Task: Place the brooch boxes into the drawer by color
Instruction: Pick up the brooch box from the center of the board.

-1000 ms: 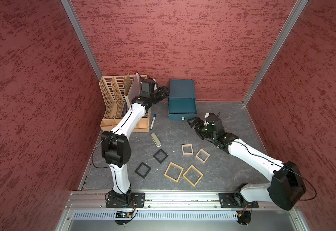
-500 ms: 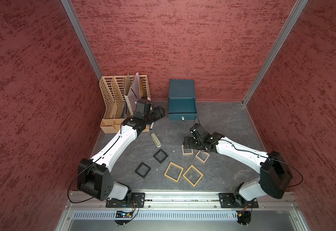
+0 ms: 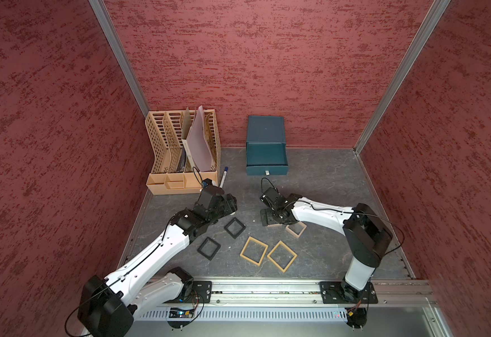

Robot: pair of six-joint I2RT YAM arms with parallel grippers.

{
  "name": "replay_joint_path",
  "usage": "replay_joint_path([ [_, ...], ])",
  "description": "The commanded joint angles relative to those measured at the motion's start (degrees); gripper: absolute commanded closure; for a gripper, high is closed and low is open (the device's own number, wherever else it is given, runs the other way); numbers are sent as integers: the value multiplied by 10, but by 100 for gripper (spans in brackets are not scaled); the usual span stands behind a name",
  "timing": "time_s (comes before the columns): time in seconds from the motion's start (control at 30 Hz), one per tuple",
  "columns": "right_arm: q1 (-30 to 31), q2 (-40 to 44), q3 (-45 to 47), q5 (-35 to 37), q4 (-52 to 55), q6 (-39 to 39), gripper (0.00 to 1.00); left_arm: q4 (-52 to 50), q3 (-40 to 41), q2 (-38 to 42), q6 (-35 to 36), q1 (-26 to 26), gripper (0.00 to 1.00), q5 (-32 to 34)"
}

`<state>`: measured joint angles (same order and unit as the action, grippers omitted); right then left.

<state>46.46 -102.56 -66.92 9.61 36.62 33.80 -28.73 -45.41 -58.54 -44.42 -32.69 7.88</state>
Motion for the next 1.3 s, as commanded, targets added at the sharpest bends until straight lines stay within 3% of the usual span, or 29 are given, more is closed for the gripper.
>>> replay_joint_path([
  [0.0, 6, -13, -16, 36, 13, -4, 2, -13, 3, 15, -21, -12, 24, 37],
  [0.37, 8, -34, -19, 41, 3, 3, 21, -12, -20, 7, -7, -18, 25, 48],
  [0.67, 10, -39, -20, 42, 4, 13, 27, -3, -24, -1, -5, -23, 25, 52],
  [0.77, 11, -35, -20, 45, 8, 17, 36, -4, -25, -9, -2, -25, 25, 57],
  [0.93, 27, 12, -29, 57, 37, 27, 47, -6, -25, -20, -5, -29, 25, 67],
  [1.27, 58, 133, -173, 108, 133, -7, 50, 11, -37, -35, -1, -6, 24, 60],
])
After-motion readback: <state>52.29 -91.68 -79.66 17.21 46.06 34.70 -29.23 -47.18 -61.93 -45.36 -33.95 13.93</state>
